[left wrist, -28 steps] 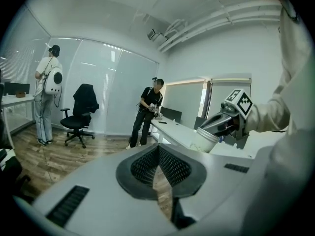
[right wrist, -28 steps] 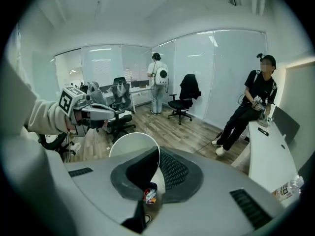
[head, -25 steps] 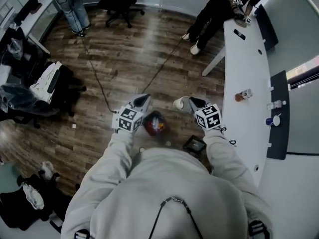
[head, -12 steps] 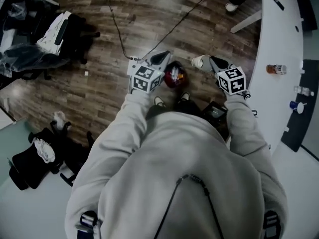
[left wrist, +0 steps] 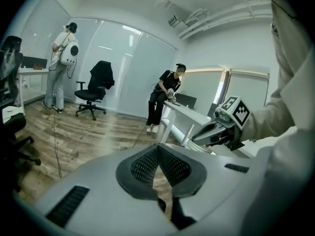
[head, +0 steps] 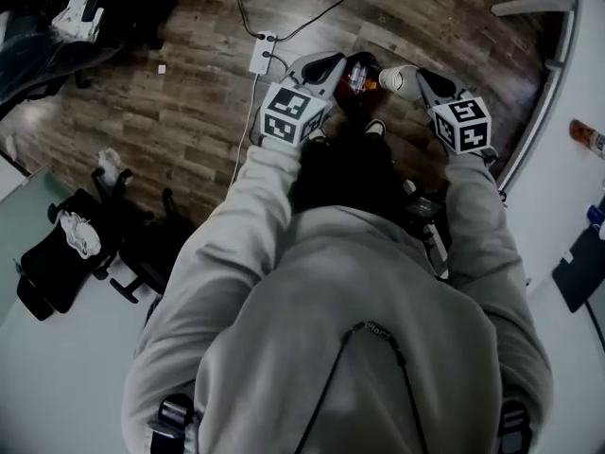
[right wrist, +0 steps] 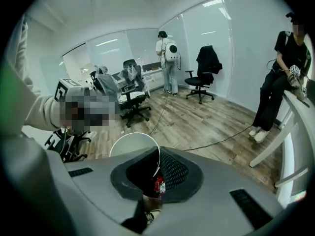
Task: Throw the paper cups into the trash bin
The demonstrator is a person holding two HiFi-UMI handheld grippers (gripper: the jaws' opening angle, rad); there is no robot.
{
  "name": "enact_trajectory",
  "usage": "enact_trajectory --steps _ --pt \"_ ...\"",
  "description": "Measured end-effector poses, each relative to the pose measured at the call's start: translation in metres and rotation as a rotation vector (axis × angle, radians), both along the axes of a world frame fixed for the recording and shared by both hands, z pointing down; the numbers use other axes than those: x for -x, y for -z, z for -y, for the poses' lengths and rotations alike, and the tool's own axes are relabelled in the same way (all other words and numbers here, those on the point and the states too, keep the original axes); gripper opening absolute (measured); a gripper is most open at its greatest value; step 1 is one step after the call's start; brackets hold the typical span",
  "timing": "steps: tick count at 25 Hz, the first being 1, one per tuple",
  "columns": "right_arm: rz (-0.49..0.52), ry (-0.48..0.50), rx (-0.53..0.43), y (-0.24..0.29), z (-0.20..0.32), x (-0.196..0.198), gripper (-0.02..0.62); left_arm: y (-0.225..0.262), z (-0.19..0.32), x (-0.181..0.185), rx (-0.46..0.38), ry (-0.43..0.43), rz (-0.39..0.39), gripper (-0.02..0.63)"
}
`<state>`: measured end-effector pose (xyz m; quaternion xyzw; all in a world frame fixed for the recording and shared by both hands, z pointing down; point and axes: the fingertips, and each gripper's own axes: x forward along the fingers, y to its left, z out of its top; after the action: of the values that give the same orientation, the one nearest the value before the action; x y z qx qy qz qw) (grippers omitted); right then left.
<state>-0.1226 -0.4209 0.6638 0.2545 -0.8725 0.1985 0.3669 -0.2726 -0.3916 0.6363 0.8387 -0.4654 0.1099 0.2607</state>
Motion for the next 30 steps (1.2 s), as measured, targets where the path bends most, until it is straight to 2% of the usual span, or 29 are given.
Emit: enact_trajectory --steps 7,11,15,17,20,24,28,30 --pt "-0.004 0.039 0.083 -0.102 -0.017 0.009 0.031 -0.082 -0.006 0.009 0.04 0.046 0.002 0.003" --pt "-0.008 0.065 0.123 -0.152 -0.032 0.021 0.031 -0.123 -0.018 0.008 0.055 0.034 0.018 0.003" --pt "-0.052 0.104 0.134 -0.198 -0.047 0.021 0.031 -0.157 -0.016 0.009 0.022 0.135 -0.018 0.003" --pt "-0.049 0.105 0.153 -0.22 -0.052 0.024 0.031 -0.179 -0.021 -0.002 0.045 0.103 -0.038 0.003" --pt "-0.068 0.14 0.157 -0.254 -0.052 0.03 0.031 -0.217 -0.036 -0.007 0.087 0.028 -0.014 0.003" --pt "-0.087 0.152 0.174 -0.295 -0.049 0.03 0.031 -0.256 -0.035 0.004 0.121 0.069 -0.025 0.003" --pt "-0.105 0.197 0.17 -0.321 -0.047 0.041 0.031 -0.281 -0.026 0.008 0.102 0.051 0.017 0.003" --pt "-0.111 0.212 0.155 -0.329 -0.043 0.046 0.032 -0.285 -0.024 0.011 0.096 0.062 0.005 0.003"
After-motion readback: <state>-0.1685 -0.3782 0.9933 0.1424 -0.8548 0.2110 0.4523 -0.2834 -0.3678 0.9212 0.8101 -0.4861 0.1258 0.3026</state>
